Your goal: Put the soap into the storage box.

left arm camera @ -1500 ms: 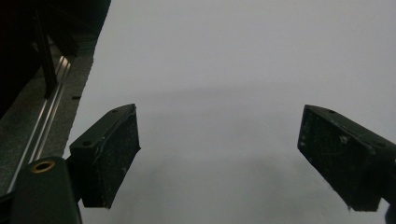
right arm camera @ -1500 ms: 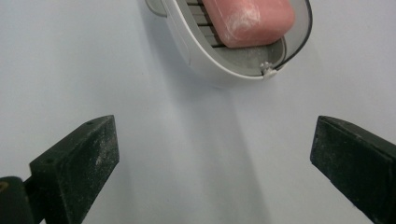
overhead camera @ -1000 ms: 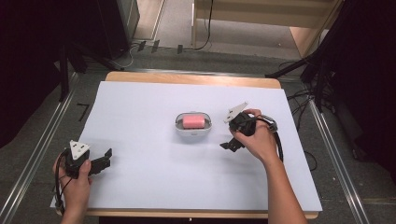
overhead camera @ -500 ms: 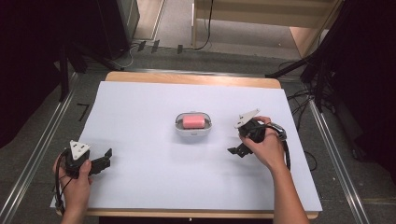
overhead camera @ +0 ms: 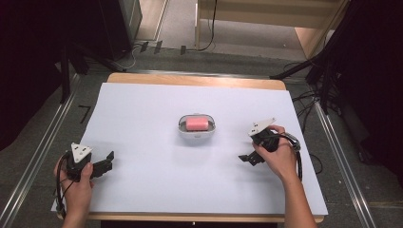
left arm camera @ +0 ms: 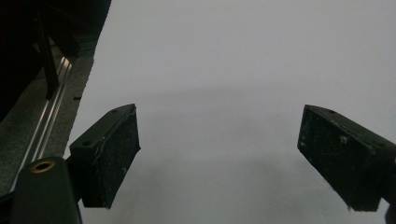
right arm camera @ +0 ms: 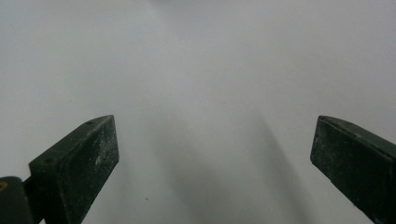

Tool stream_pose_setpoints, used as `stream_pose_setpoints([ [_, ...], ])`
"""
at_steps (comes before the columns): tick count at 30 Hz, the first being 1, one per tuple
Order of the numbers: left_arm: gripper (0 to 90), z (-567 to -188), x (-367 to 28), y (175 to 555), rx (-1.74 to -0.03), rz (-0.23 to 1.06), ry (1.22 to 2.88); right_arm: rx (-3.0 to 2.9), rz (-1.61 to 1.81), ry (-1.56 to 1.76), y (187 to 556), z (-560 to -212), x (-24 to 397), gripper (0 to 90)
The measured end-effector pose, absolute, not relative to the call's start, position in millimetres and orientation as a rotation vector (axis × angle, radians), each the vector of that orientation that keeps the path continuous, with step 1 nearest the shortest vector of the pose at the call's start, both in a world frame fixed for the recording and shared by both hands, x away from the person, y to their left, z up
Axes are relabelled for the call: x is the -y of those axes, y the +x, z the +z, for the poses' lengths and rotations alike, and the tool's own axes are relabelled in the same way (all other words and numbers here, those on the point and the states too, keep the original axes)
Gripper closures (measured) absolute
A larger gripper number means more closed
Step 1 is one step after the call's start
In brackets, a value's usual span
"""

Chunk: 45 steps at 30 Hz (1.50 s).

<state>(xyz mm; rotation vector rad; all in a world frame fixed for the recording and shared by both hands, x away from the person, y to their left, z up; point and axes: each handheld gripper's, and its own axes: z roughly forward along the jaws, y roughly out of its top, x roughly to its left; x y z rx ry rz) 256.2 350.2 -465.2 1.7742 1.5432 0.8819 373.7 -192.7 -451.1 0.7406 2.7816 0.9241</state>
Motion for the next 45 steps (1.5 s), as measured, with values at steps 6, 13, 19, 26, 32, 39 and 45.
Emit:
stream_pose_setpoints([
  [6,13.6,-465,-350,256,-1.542,0.883,1.776,-2.759,0.956,0.761,368,-455,203,1.6],
  [13,13.6,-465,-350,256,-1.544,0.886,1.778,-2.723,0.988,0.786,360,-459,216,1.7],
  [19,13.6,-465,-350,256,-1.543,0.885,1.779,-2.68,1.027,0.806,352,-464,227,1.8],
  [26,13.6,-465,-350,256,-1.543,0.888,1.779,-2.635,1.072,0.818,343,-469,240,1.8],
  [32,13.6,-465,-350,256,-1.54,0.888,1.781,-2.595,1.135,0.837,336,-471,252,1.8],
  [39,13.6,-465,-349,256,-1.539,0.892,1.78,-2.563,1.175,0.858,328,-474,264,1.9],
  [45,13.6,-465,-349,256,-1.539,0.893,1.78,-2.527,1.223,0.878,321,-477,273,3.5],
])
